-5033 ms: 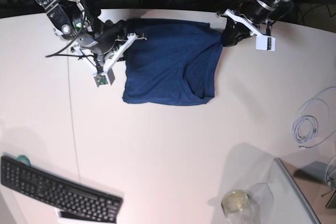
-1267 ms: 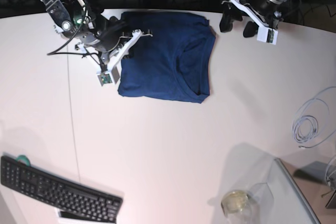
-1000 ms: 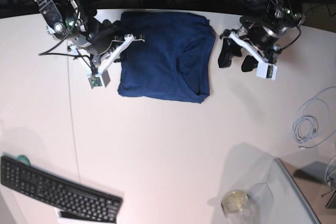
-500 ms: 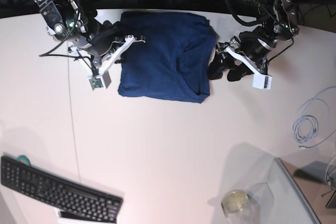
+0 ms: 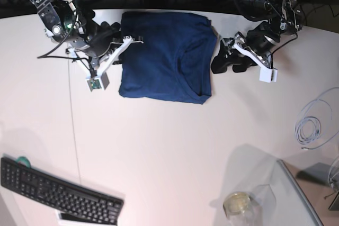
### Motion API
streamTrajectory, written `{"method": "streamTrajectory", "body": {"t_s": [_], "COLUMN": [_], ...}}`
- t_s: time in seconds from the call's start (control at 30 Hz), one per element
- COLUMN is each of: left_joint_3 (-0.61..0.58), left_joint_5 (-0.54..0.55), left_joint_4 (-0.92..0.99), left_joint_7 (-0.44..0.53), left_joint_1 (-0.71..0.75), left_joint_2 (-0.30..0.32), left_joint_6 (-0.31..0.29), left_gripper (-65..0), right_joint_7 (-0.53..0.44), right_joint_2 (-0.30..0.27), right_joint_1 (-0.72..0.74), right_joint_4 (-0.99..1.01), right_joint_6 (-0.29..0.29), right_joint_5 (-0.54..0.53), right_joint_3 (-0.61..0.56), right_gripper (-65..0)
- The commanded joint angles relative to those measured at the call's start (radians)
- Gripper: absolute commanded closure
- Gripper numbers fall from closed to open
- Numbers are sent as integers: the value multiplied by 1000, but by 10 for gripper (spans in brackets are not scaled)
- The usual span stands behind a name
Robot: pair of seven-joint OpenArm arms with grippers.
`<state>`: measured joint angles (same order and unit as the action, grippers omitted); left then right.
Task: Layout the t-shirt on the table in an organized manner, then fold the t-shirt properly
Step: 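Release the collar edge and move the left gripper onto the shirt's side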
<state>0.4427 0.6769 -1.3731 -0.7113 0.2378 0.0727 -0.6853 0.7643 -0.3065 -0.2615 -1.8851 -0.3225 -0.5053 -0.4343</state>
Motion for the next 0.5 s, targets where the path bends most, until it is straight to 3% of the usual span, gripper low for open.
{"method": "streamTrajectory", "body": {"t_s": [0.0, 0.07, 0.3, 0.47], "left_joint_3": [0, 0, -170, -216], "left_joint_5": [20, 20, 20, 20], "left_joint_4": [-10, 5, 88, 191], "left_joint_7": [29, 57, 100, 157], "left_joint_1": [-7, -7, -24, -44], "left_joint_2": [6, 8, 42, 40], "left_joint_6": [-13, -13, -13, -13], "left_gripper": [-559, -587, -587, -587], "right_joint_7": [-15, -15, -15, -15], "right_joint_2": [-6, -6, -6, -7], "right_joint_1": [6, 4, 6, 3], "right_joint_4": [-17, -17, -17, -17], "right_joint_6": [3, 3, 3, 3], "right_joint_5": [0, 0, 0, 0], "right_joint_3": [2, 2, 2, 2], "right_gripper": [-21, -21, -21, -20]}}
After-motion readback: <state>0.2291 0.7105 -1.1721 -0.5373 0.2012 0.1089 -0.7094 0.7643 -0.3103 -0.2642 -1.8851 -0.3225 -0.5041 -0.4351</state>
